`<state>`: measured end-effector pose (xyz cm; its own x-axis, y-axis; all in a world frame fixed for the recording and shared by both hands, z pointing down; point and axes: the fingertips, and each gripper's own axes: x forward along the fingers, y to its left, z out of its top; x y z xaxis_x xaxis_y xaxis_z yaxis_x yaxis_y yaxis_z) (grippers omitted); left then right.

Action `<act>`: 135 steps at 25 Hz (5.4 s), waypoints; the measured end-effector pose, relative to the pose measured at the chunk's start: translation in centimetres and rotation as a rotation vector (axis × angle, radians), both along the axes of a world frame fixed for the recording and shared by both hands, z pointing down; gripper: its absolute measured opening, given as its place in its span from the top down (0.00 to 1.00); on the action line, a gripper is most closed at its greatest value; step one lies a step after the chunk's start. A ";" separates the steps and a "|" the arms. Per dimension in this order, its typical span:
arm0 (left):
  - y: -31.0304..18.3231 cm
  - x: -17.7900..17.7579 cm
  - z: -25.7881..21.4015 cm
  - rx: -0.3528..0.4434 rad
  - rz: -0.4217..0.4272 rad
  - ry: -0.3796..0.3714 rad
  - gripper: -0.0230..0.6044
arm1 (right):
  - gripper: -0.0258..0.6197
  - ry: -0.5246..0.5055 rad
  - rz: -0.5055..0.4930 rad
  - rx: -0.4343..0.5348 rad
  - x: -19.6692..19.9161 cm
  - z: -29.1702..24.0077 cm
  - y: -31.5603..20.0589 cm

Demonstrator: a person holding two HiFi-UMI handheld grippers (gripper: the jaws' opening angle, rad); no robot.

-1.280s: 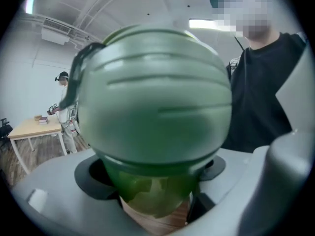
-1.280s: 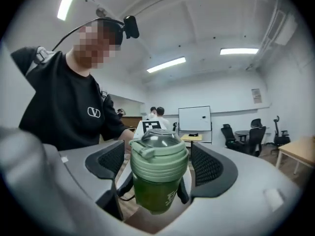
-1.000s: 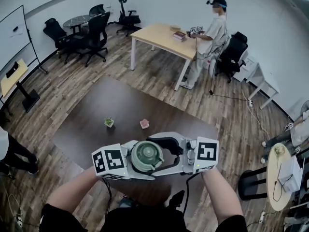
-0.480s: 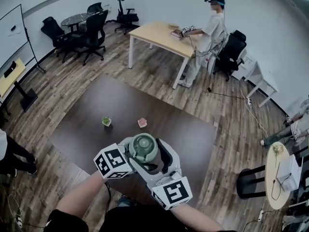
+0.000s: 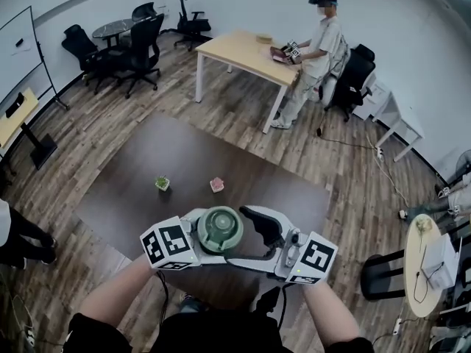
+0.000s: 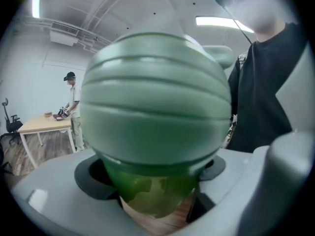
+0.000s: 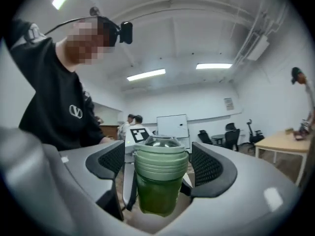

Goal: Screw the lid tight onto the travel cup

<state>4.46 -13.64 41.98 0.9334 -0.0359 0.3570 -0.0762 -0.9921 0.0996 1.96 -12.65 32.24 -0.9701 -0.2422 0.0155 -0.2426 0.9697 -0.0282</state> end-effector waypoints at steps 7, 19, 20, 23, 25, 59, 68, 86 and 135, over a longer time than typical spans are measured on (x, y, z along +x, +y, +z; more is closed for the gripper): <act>2.8 0.8 0.7 0.014 0.135 -0.053 0.31 | 0.31 0.164 -0.265 0.007 -1.5 0.6 1.5; -1.5 0.5 1.7 0.000 -0.120 -0.036 0.32 | 0.31 0.159 0.701 0.007 -2.0 1.6 -2.4; -1.5 0.7 1.7 -0.003 -0.119 -0.030 0.32 | 0.31 0.159 0.730 0.005 -1.9 1.6 -2.4; -1.6 0.7 1.4 -0.021 -0.119 -0.007 0.32 | 0.31 0.147 0.654 -0.014 -2.1 1.5 -2.3; -1.8 0.4 1.1 -0.022 -0.116 0.005 0.32 | 0.31 0.134 0.533 0.007 -1.9 0.7 -1.9; -1.3 0.5 0.0 -0.042 -0.158 0.035 0.32 | 0.31 0.127 0.528 -0.037 -2.3 0.4 -1.3; 4.0 -0.4 -1.8 -0.033 0.201 0.032 0.32 | 0.31 0.111 -0.188 -0.008 -1.8 -1.5 2.2; -0.6 -0.8 -0.8 -0.094 -0.075 0.078 0.32 | 0.39 -0.017 0.385 -0.143 -2.1 0.0 -1.3; -5.4 -15.4 3.9 0.206 -1.046 0.141 0.31 | 0.40 0.142 1.188 -0.009 18.7 13.2 -4.3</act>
